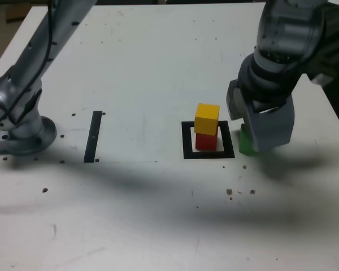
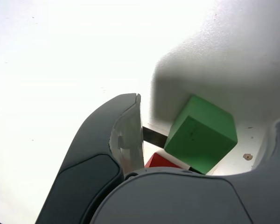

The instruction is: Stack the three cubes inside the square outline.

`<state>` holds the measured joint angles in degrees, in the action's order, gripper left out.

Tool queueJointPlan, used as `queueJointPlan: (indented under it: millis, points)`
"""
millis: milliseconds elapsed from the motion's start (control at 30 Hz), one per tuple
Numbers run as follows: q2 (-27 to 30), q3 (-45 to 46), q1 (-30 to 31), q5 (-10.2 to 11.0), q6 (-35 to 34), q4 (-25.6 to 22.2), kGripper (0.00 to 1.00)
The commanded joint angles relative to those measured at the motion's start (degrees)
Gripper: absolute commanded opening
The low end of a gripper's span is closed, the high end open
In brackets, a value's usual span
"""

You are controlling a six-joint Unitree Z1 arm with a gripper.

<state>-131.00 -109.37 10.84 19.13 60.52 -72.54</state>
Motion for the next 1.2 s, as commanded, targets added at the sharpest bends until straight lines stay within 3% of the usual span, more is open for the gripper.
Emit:
queueJointPlan:
  millis: [0,267,533,667,1167]
  points:
    - [-0.6,0.0,0.1,-0.1,-0.3,0.2,0.88]
    - [-1.9,-0.7,0.1,0.1,-1.4,0.7,0.77]
    - [-2.3,-0.7,0.2,0.3,-1.9,1.8,0.44]
    - [-2.2,-0.7,0.2,0.2,-1.9,2.0,0.35]
    - [-2.1,-1.0,0.2,0.5,-2.4,2.0,0.32]
